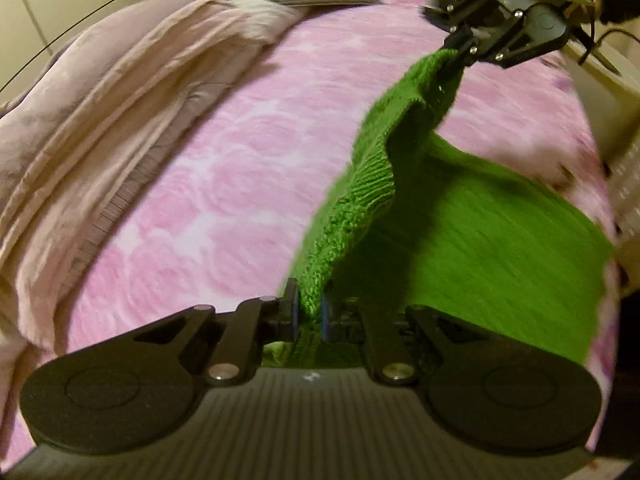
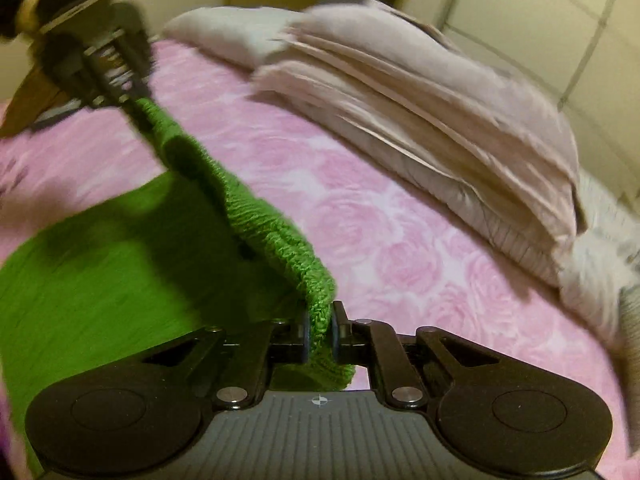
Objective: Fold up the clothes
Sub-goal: 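Lift the hem and fold it over onto the shoulders with both grippers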
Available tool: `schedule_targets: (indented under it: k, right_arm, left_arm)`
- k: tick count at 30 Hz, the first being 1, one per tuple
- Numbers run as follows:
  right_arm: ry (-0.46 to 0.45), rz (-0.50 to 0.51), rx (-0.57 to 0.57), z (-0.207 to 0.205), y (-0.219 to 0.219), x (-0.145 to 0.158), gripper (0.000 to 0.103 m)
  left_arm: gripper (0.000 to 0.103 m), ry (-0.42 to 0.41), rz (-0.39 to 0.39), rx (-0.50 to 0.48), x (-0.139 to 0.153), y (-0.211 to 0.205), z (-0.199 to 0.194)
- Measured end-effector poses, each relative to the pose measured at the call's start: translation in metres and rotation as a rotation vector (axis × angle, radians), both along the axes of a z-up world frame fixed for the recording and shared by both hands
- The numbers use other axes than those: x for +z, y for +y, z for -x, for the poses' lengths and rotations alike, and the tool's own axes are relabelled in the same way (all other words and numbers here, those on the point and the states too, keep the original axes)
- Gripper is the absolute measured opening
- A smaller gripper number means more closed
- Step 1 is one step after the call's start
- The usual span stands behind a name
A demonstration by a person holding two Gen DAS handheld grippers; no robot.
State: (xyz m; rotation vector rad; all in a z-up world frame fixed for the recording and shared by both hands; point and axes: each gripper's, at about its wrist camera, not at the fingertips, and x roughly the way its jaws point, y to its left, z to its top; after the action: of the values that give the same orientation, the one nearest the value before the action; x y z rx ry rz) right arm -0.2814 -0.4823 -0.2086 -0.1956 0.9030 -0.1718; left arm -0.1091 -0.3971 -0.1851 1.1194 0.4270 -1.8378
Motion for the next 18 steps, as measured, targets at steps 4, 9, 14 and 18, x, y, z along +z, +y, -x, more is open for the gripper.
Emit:
schedule_targets:
  k: [4, 9, 14, 18]
  right_arm:
    - [0.048, 0.061, 0.017, 0.042, 0.099, -0.017, 0.006]
    - [0.122, 0.05, -0.017, 0.066, 0.169, -0.065, 0.006]
    - [0.142, 0.063, -0.022, 0.076, 0.189, -0.094, 0.006]
    - [0.136, 0.093, 0.008, 0.08, 0.188, -0.111, 0.006]
  left_arm:
    - [0.007, -0.034, -0.017, -0.071, -0.025, 0.081, 0.034]
    - [0.007, -0.048, -0.06, -0.114, -0.073, 0.142, 0.061]
    - [0.007, -0.06, -0.035, -0.09, -0.095, 0.16, 0.071]
    - [0.007, -0.095, -0.011, -0.079, -0.105, 0.17, 0.077]
